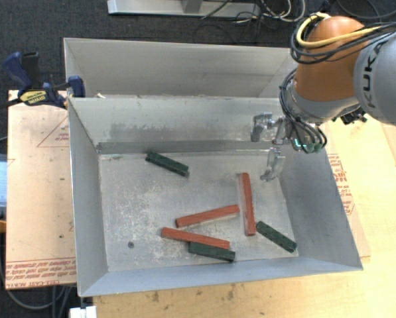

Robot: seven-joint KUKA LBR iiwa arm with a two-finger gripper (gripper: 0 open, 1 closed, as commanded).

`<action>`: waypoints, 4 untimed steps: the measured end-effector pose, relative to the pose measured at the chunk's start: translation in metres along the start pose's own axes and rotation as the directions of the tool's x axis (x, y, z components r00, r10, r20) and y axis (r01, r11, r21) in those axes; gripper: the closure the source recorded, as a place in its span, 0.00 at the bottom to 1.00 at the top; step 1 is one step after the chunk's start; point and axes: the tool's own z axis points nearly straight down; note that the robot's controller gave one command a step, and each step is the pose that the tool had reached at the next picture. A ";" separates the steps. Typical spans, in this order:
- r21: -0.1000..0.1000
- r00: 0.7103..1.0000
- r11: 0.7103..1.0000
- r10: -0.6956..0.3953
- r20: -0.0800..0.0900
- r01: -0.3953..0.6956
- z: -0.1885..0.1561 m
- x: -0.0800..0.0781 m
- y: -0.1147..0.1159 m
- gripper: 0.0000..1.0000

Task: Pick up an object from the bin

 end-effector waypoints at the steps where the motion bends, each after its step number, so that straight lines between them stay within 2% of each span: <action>1: 0.000 0.989 0.989 -0.150 0.001 0.150 0.123 0.037 0.080 0.00; 2: 0.000 1.000 1.000 -0.026 0.007 0.026 0.089 0.059 0.069 0.00; 3: -0.001 1.000 1.000 -0.006 0.006 0.006 0.090 0.061 0.091 0.00; 4: -0.001 0.997 0.997 0.083 0.004 -0.083 0.121 0.071 0.086 0.00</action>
Offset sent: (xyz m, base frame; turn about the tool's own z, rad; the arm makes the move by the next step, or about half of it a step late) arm -0.0362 0.0770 -0.1197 -0.1463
